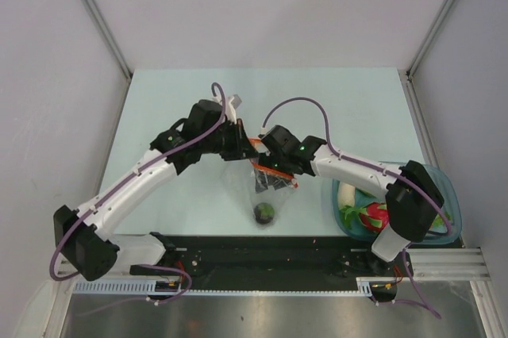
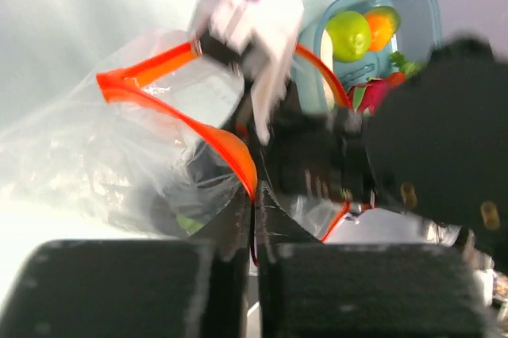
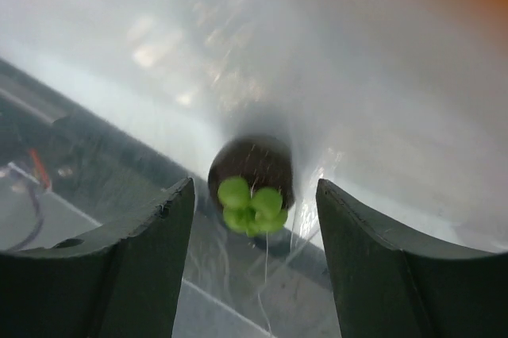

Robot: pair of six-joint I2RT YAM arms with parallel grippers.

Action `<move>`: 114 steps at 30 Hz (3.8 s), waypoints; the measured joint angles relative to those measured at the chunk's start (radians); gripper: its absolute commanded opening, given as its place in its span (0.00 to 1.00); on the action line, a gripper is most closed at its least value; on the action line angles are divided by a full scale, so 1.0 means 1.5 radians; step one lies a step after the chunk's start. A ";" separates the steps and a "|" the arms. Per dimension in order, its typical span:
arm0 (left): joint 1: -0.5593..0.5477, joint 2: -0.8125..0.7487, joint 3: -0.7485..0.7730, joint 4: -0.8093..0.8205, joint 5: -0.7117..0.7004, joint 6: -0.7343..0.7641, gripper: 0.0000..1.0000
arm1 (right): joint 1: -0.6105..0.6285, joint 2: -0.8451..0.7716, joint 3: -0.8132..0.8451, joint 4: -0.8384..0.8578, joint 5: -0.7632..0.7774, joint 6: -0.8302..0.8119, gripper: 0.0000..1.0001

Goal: Open the zip-top bag and remove the fake food

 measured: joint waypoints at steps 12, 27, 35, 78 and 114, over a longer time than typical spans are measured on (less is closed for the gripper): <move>0.000 -0.094 0.022 -0.097 -0.105 0.070 0.60 | -0.017 -0.047 -0.061 0.019 -0.020 0.055 0.67; 0.000 -0.153 -0.403 0.005 0.029 -0.082 0.08 | -0.026 -0.054 -0.065 0.040 -0.100 0.076 0.44; -0.017 -0.006 -0.413 0.170 0.117 -0.109 0.07 | 0.008 -0.054 -0.086 0.057 -0.123 0.077 0.47; -0.044 0.117 -0.360 0.225 0.134 -0.088 0.06 | 0.109 0.051 -0.107 0.017 -0.003 0.054 0.35; 0.086 -0.141 -0.125 0.156 0.163 -0.021 0.79 | -0.048 0.052 0.135 -0.028 0.001 0.019 0.07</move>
